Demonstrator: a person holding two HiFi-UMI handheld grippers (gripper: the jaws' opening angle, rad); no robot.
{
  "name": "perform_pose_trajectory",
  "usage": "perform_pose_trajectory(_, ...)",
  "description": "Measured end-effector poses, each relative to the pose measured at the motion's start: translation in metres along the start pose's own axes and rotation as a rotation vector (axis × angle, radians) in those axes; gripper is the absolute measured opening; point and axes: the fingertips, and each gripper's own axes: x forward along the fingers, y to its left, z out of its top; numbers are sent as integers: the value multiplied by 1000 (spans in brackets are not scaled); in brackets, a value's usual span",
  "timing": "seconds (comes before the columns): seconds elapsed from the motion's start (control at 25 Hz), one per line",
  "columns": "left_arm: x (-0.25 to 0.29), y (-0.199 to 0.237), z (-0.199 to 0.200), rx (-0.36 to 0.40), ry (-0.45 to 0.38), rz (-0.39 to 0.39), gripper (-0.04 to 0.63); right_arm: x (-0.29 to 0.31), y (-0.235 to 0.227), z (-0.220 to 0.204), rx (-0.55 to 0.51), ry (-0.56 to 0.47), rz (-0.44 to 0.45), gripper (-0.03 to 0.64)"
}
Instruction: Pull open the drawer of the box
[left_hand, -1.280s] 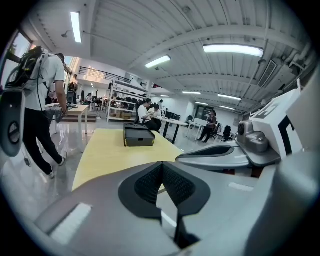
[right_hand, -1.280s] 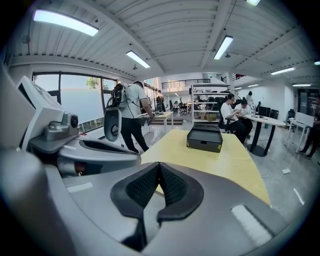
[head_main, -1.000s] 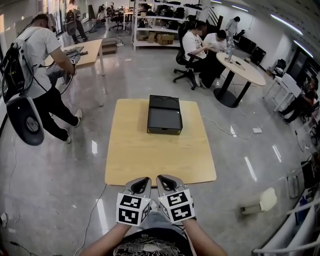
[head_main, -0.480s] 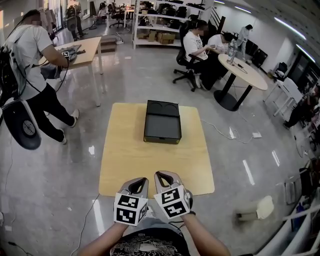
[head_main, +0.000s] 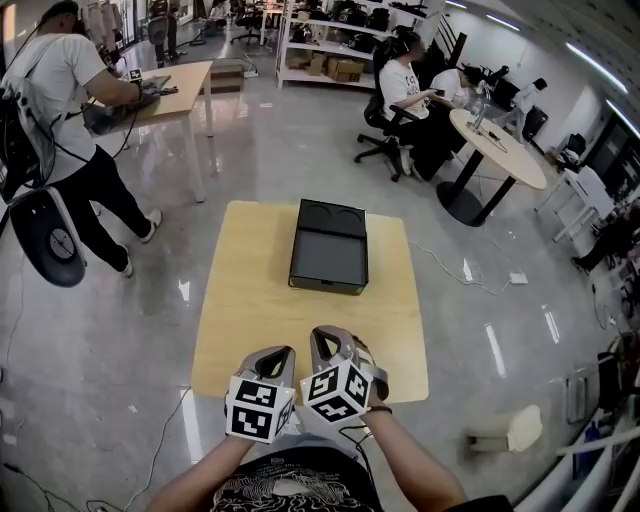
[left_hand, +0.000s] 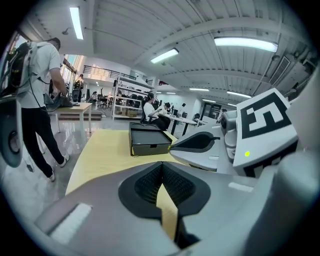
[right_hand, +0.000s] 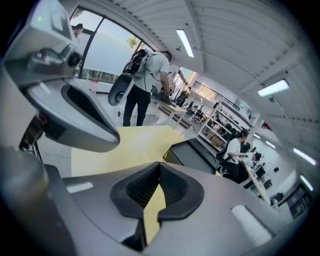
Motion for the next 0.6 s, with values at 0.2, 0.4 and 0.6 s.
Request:
perform_pose_trajectory(0.2, 0, -4, 0, -19, 0, 22, 18, 7, -10, -12, -151, 33, -40, 6)
perform_pose_trajectory(0.4, -5, -4, -8, -33, 14, 46, 18, 17, -9, -22, -224, 57, -49, 5)
perform_pose_trajectory(0.6, -13, -2, -11, -52, 21, 76, 18, 26, -10, -34, -289, 91, -58, 0)
